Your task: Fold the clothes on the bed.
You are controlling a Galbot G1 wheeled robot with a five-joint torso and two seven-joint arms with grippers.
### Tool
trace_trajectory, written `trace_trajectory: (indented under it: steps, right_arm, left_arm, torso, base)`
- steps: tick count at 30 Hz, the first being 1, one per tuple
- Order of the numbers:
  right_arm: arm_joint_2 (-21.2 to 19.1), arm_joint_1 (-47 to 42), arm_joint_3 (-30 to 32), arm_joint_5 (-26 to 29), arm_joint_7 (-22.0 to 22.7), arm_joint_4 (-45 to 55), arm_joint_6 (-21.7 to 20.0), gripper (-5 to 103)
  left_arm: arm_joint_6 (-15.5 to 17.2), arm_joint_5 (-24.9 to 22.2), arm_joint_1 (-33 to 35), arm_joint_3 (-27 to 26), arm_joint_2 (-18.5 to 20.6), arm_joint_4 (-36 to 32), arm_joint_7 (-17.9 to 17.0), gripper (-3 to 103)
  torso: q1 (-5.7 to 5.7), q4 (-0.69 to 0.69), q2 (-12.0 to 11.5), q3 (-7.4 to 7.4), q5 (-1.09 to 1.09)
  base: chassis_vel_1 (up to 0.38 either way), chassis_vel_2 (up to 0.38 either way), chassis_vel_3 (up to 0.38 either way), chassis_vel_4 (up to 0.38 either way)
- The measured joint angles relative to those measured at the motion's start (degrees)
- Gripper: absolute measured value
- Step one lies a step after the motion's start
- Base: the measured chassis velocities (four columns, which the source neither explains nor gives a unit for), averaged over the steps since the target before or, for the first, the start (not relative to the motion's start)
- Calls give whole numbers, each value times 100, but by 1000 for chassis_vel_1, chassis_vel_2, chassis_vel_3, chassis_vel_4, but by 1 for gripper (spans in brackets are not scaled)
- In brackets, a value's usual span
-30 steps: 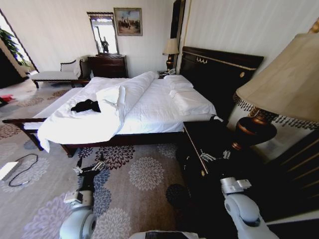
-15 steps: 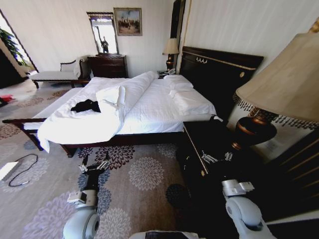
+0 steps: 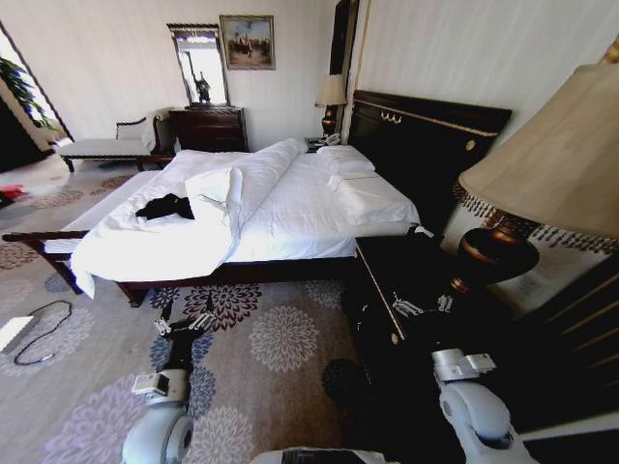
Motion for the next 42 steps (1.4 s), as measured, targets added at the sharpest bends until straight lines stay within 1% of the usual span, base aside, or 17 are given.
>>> trace_trajectory:
  steps: [6, 11, 16, 23, 42]
  right_arm:
    - [32, 41, -24, -45, 10, -39, 12, 100]
    - [28, 64, -33, -45, 16, -38, 15, 100]
    - [27, 47, -19, -42, 20, -38, 15, 100]
    - [-21, 78, 61, 54, 62, -84, 18, 100]
    - [40, 72, 37, 21, 46, -116, 44, 100]
  left_arm:
    - [-14, -56, -46, -70, 7, 124, 6, 100]
    - [-16, -79, -31, -70, 21, 72, 89, 100]
    - [0, -175, -50, -141, 82, -7, 99, 100]
    - [2, -181, -38, -153, 102, -3, 101, 100]
    - [-66, -150, -8, -187, 109, 23, 130, 100]
  torso:
    - [0, 1, 0, 0, 0]
    - [1, 1, 0, 1, 0]
    - [0, 0, 0, 0, 0]
    - [0, 0, 0, 0, 0]
    - [1, 1, 0, 0, 0]
  base:
    - [-62, 77, 77, -80]
    - [-87, 84, 77, -87]
    - [-94, 86, 79, -82]
    - [-101, 102, 95, -103]
    - [-165, 171, 171, -177]
